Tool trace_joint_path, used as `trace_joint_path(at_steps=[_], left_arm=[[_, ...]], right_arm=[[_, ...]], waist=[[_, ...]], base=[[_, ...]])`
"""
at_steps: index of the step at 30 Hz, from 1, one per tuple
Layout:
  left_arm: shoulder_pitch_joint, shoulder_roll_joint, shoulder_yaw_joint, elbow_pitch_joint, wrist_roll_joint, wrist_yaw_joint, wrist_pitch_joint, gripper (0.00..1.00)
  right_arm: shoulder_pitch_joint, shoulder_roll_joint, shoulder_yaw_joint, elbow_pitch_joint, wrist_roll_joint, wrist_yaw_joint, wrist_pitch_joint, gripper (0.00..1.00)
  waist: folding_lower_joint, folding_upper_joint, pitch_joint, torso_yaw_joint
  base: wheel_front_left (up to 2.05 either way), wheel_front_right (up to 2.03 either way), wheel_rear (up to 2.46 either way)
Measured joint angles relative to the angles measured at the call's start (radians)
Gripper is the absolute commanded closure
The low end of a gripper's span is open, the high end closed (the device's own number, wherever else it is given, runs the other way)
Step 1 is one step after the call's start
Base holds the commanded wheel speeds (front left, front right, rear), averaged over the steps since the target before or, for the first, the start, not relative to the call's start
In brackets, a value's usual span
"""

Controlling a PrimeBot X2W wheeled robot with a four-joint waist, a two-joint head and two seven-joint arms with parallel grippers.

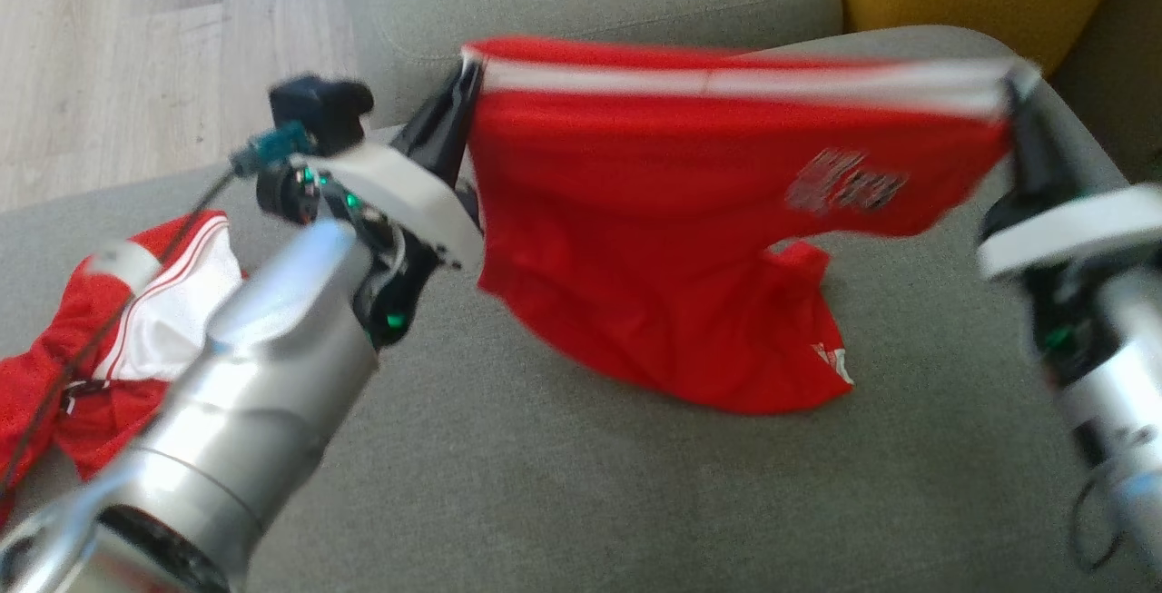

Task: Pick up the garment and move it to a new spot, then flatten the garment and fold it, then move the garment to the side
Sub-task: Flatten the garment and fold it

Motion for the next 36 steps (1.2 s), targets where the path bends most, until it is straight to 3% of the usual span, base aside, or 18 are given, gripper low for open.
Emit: trace_joint_path(at_steps=[5,10,15,21,24,30,36], left_arm=[[-0.031,0.055,0.039,-0.162,-0.055,-0.002,0.053,1.00],[-0.119,0.080,0.066,-0.230,-0.060,0.054,0.096,1.00],[-0.249,0.051,0.086,-0.186,-0.052,0.054,0.103,1.00],[-0.495,-0.012,0.133,-0.081,0.053,0.036,-0.081,1.00],[-0.564,-0.039,0.166,-0.055,0.093,0.020,-0.109,1.00],[-0.398,-0.034,0.245,-0.131,0.244,0.001,-0.110,1.00],[-0.022,-0.027,0.188,-0.310,0.365,-0.003,-0.110,1.00]], right_arm=[[-0.074,-0.052,-0.078,-0.125,-0.058,0.000,0.022,1.00],[-0.229,-0.063,-0.115,-0.148,-0.128,0.000,0.074,1.00],[-0.411,-0.058,-0.121,-0.085,-0.177,0.000,0.080,1.00],[-0.651,-0.042,-0.137,0.017,-0.233,0.000,0.020,1.00],[-0.731,-0.047,-0.144,0.021,-0.243,0.000,0.000,1.00],[-0.685,-0.048,-0.115,0.014,-0.209,0.000,-0.008,1.00],[-0.386,-0.065,-0.142,-0.068,-0.175,0.000,-0.008,1.00]], waist=[[0.0000,0.0000,-0.002,-0.001],[0.0000,0.0000,0.048,0.007],[0.0002,0.0000,0.128,0.024],[0.0004,0.0000,0.270,0.051],[0.0005,0.0000,0.335,0.066],[0.0006,-0.0001,0.421,0.087],[0.0000,0.0000,0.404,0.090]], base=[[0.00,0.00,0.00],[0.00,0.00,0.00],[0.00,0.00,0.00],[0.00,0.00,0.00],[0.00,0.00,0.00],[0.00,0.00,0.00],[0.00,0.00,0.00]])
